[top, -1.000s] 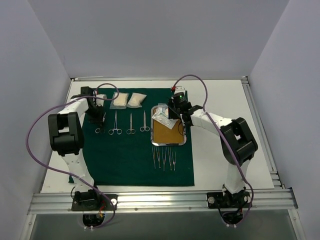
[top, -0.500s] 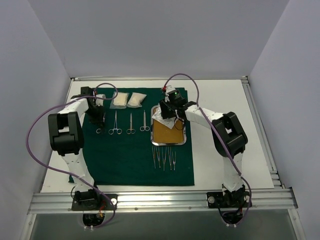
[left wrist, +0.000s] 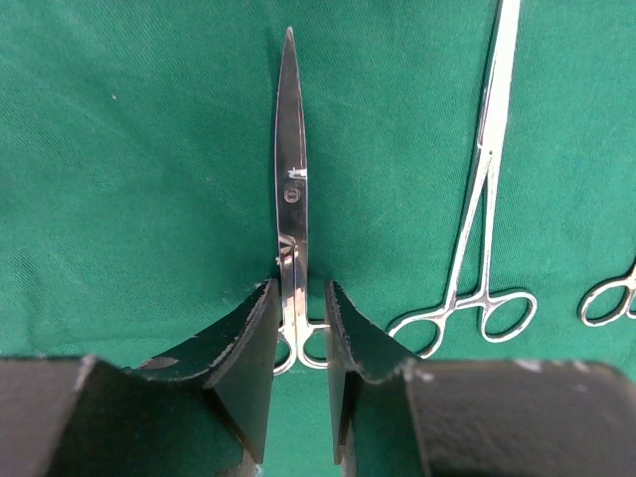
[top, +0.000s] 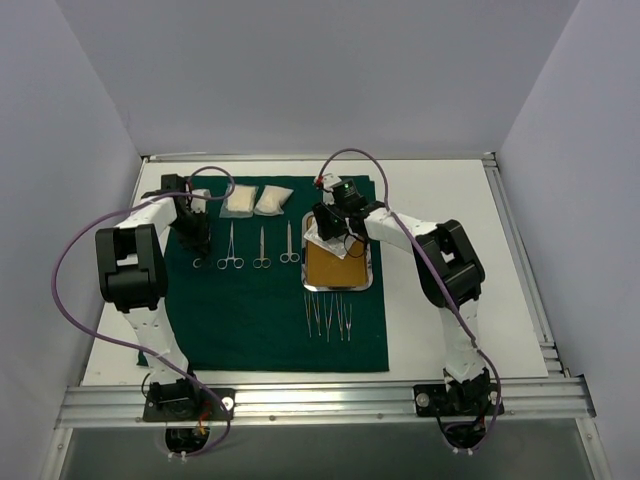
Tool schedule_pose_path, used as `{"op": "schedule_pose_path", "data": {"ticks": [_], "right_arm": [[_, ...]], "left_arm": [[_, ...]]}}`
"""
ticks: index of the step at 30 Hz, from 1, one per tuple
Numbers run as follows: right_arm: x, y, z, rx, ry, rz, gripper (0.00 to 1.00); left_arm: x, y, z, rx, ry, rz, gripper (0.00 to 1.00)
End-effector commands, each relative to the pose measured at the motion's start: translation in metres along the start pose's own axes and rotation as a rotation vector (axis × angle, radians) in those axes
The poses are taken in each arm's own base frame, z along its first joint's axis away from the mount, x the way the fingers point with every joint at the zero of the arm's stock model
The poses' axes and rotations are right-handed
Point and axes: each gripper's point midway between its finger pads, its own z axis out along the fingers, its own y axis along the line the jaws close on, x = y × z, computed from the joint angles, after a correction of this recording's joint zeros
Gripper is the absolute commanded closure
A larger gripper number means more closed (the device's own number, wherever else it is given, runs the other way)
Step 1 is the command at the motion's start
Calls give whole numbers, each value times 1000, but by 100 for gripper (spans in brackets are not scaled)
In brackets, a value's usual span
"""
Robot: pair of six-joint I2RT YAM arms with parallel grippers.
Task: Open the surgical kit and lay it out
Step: Place the medical item in the surgical kit, then pick up the medical item from the container.
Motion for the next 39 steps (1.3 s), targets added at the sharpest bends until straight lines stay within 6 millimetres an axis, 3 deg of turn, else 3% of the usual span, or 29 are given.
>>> {"op": "schedule_pose_path", "data": {"ticks": [1, 9, 16, 26, 33, 34, 39], "right_arm": [[0, 2, 1, -17, 19, -40, 59], [13, 11, -1, -91, 54, -107, 76], [1, 13, -14, -118, 20, -167, 100], [-38, 22, -49, -154, -74, -243, 100], [-46, 30, -65, -192, -131, -195, 100], [-39, 30, -64, -194, -122, -176, 100], [-52, 35, -81, -202, -192, -147, 100]], "left_arm": [[0, -4, -17, 13, -24, -16, 66], [-4, -11, -30, 41, -35, -9, 66], [-15, -17, -55, 53, -85, 12, 65], [-21, -31, -90, 105, -139, 60, 65], [-22, -41, -105, 143, -162, 87, 66], [-21, -42, -106, 151, -160, 90, 66], [-21, -59, -115, 232, -161, 152, 68]]}}
